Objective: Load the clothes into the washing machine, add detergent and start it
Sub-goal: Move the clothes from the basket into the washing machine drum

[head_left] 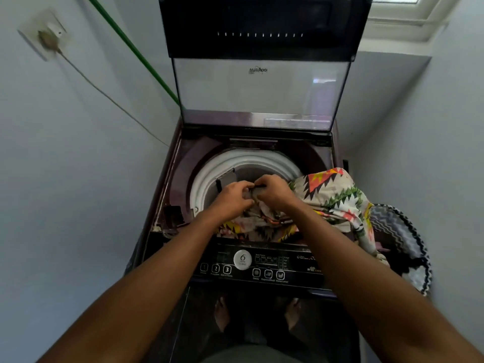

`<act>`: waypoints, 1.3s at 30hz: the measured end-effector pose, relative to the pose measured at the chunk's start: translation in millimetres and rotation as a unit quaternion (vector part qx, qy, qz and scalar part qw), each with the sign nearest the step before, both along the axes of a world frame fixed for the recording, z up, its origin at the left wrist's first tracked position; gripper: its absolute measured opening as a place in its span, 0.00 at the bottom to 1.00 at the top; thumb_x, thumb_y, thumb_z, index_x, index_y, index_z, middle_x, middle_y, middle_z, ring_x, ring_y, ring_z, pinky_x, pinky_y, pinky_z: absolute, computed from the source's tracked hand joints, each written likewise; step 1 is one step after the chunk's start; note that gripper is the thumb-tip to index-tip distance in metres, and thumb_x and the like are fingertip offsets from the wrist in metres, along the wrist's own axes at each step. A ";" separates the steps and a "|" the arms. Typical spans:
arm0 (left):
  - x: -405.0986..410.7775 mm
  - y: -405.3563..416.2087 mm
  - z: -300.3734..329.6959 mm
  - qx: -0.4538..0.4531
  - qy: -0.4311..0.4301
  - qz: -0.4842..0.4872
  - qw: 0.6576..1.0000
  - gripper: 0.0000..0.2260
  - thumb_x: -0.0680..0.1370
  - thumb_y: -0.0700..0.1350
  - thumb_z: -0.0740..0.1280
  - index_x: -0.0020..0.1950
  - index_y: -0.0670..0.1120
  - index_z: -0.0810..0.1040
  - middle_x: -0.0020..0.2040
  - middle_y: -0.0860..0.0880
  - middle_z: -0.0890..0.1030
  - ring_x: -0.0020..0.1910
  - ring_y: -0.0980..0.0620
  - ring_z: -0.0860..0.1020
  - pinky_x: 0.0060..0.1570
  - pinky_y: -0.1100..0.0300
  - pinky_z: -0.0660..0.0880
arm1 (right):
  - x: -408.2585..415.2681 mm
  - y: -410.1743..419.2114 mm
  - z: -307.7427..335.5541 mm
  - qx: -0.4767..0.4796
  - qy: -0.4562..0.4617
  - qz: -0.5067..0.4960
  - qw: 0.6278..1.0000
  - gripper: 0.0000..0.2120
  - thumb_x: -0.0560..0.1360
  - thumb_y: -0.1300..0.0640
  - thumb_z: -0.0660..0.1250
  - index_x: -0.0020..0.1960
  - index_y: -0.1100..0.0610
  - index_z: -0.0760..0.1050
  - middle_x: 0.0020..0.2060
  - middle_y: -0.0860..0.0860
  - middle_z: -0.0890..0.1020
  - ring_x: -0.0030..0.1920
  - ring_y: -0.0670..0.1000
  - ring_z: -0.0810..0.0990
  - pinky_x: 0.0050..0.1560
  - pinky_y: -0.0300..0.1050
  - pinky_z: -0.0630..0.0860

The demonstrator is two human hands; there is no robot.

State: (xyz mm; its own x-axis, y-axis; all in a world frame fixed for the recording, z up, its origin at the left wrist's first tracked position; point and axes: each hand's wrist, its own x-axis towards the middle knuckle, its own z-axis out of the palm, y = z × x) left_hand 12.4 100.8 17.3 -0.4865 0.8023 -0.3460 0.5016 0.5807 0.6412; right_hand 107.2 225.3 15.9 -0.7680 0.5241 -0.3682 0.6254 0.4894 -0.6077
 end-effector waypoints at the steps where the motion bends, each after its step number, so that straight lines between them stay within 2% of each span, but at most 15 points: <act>1: 4.4 7.6 0.6 0.002 0.000 -0.017 1.000 0.24 0.77 0.44 0.71 0.72 0.51 0.72 0.66 0.47 0.75 0.62 0.49 0.75 0.55 0.58 0.73 | 10.3 6.5 -1.9 0.035 -0.003 -0.022 0.999 0.16 0.70 0.55 0.70 0.57 0.52 0.81 0.54 0.55 0.81 0.59 0.57 0.76 0.61 0.54 0.73; 5: 28.2 40.8 8.6 0.041 0.017 -0.080 0.996 0.24 0.75 0.45 0.72 0.71 0.51 0.73 0.64 0.47 0.74 0.62 0.50 0.74 0.62 0.55 0.73 | 55.9 31.4 3.7 0.180 -0.029 -0.106 0.977 0.28 0.69 0.56 0.70 0.69 0.50 0.72 0.69 0.57 0.68 0.71 0.61 0.62 0.68 0.60 0.64; 7: 43.9 58.5 12.3 0.061 0.021 -0.108 0.992 0.24 0.74 0.45 0.73 0.70 0.51 0.74 0.63 0.47 0.74 0.62 0.50 0.74 0.64 0.57 0.71 | 77.9 45.6 5.2 0.196 -0.060 -0.159 0.966 0.35 0.69 0.54 0.71 0.75 0.48 0.64 0.75 0.58 0.60 0.75 0.63 0.55 0.69 0.67 0.60; 10: 69.9 81.3 14.7 0.084 0.023 -0.145 0.986 0.26 0.72 0.43 0.74 0.69 0.52 0.75 0.62 0.48 0.74 0.62 0.51 0.73 0.62 0.63 0.67 | 110.1 66.3 -4.6 0.095 -0.076 -0.258 0.958 0.45 0.68 0.50 0.74 0.78 0.39 0.53 0.78 0.58 0.52 0.76 0.65 0.53 0.72 0.68 0.59; 12: 87.4 94.7 12.7 0.098 0.021 -0.168 0.981 0.26 0.71 0.43 0.75 0.69 0.52 0.75 0.64 0.47 0.73 0.64 0.50 0.72 0.64 0.64 0.65 | 133.2 76.5 -13.3 0.024 -0.087 -0.291 0.952 0.52 0.66 0.47 0.77 0.79 0.38 0.47 0.78 0.62 0.49 0.76 0.66 0.54 0.74 0.65 0.58; 14: 102.4 104.8 10.5 0.100 0.016 -0.181 0.978 0.28 0.71 0.46 0.76 0.70 0.52 0.74 0.68 0.46 0.70 0.67 0.49 0.70 0.67 0.62 0.65 | 150.0 84.3 -23.1 -0.017 -0.099 -0.310 0.945 0.61 0.62 0.43 0.80 0.80 0.44 0.43 0.77 0.66 0.52 0.77 0.66 0.55 0.75 0.62 0.58; 16: 116.9 113.9 9.0 0.089 0.021 -0.199 0.976 0.31 0.71 0.47 0.77 0.72 0.54 0.71 0.72 0.47 0.67 0.71 0.49 0.67 0.70 0.58 0.65 | 158.0 90.5 -32.9 -0.073 -0.088 -0.341 0.933 0.69 0.55 0.39 0.82 0.81 0.48 0.39 0.76 0.65 0.58 0.76 0.63 0.57 0.74 0.59 0.62; 18: 129.0 120.6 8.0 0.073 0.018 -0.213 0.974 0.35 0.71 0.48 0.78 0.75 0.55 0.67 0.75 0.47 0.63 0.74 0.48 0.62 0.70 0.57 0.62 | 159.9 96.4 -48.5 -0.127 -0.054 -0.360 0.923 0.73 0.45 0.37 0.81 0.80 0.44 0.42 0.73 0.61 0.66 0.72 0.62 0.66 0.68 0.61 0.71; 20: 137.1 127.2 5.3 0.059 0.015 -0.218 0.974 0.39 0.69 0.48 0.79 0.77 0.56 0.64 0.78 0.47 0.59 0.76 0.47 0.59 0.71 0.55 0.61 | 159.8 99.8 -56.6 -0.162 -0.006 -0.367 0.916 0.67 0.44 0.42 0.82 0.77 0.41 0.52 0.65 0.59 0.75 0.60 0.60 0.78 0.53 0.62 0.81; 22: 140.4 132.0 0.8 0.053 0.016 -0.218 0.974 0.42 0.68 0.46 0.79 0.78 0.57 0.61 0.79 0.46 0.57 0.77 0.45 0.58 0.74 0.51 0.61 | 156.5 94.8 -40.9 -0.174 0.021 -0.372 0.911 0.55 0.51 0.50 0.81 0.74 0.46 0.59 0.59 0.58 0.78 0.52 0.58 0.81 0.45 0.61 0.83; 26: 143.8 134.9 -6.9 0.044 0.033 -0.215 0.975 0.43 0.69 0.42 0.78 0.78 0.58 0.59 0.79 0.45 0.56 0.77 0.44 0.57 0.74 0.48 0.62 | 151.6 85.8 -23.4 -0.062 -0.008 -0.350 0.935 0.40 0.62 0.52 0.79 0.67 0.58 0.62 0.59 0.62 0.74 0.56 0.62 0.77 0.48 0.51 0.79; 30: 144.2 135.9 -14.9 0.094 0.033 -0.194 0.976 0.45 0.69 0.39 0.75 0.79 0.59 0.56 0.77 0.45 0.61 0.76 0.44 0.61 0.73 0.47 0.65 | 148.9 76.3 -16.7 0.092 0.021 -0.306 0.947 0.24 0.72 0.52 0.72 0.62 0.58 0.66 0.55 0.61 0.74 0.54 0.63 0.77 0.47 0.52 0.74; 32: 143.0 135.5 -15.5 0.126 0.020 -0.169 0.977 0.46 0.69 0.37 0.74 0.79 0.59 0.55 0.73 0.47 0.65 0.72 0.48 0.65 0.70 0.54 0.67 | 143.2 77.6 -8.5 0.149 0.053 -0.280 0.947 0.16 0.76 0.55 0.67 0.61 0.60 0.70 0.51 0.61 0.78 0.51 0.62 0.79 0.43 0.49 0.72; 34: 139.5 133.8 -9.3 0.139 0.015 -0.128 0.982 0.45 0.69 0.34 0.71 0.79 0.61 0.55 0.69 0.49 0.69 0.66 0.52 0.69 0.65 0.61 0.68 | 133.3 79.3 3.6 0.138 0.087 -0.256 0.953 0.13 0.75 0.60 0.66 0.59 0.62 0.73 0.48 0.61 0.81 0.49 0.62 0.80 0.43 0.50 0.74; 39: 102.2 119.6 4.6 0.169 -0.002 -0.058 0.984 0.36 0.66 0.43 0.75 0.72 0.57 0.69 0.64 0.53 0.77 0.60 0.55 0.76 0.61 0.57 0.74 | 99.9 72.9 20.9 0.074 0.150 -0.199 0.966 0.18 0.66 0.62 0.68 0.56 0.58 0.80 0.45 0.58 0.85 0.46 0.57 0.83 0.46 0.48 0.79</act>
State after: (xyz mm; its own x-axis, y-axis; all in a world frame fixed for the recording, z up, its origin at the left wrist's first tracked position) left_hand 114.5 220.4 22.0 -0.3840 0.9219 -0.0519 0.5487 0.2730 0.7902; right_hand 207.1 298.2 36.8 -0.5563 0.8289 -0.0590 0.5876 0.3422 -0.7332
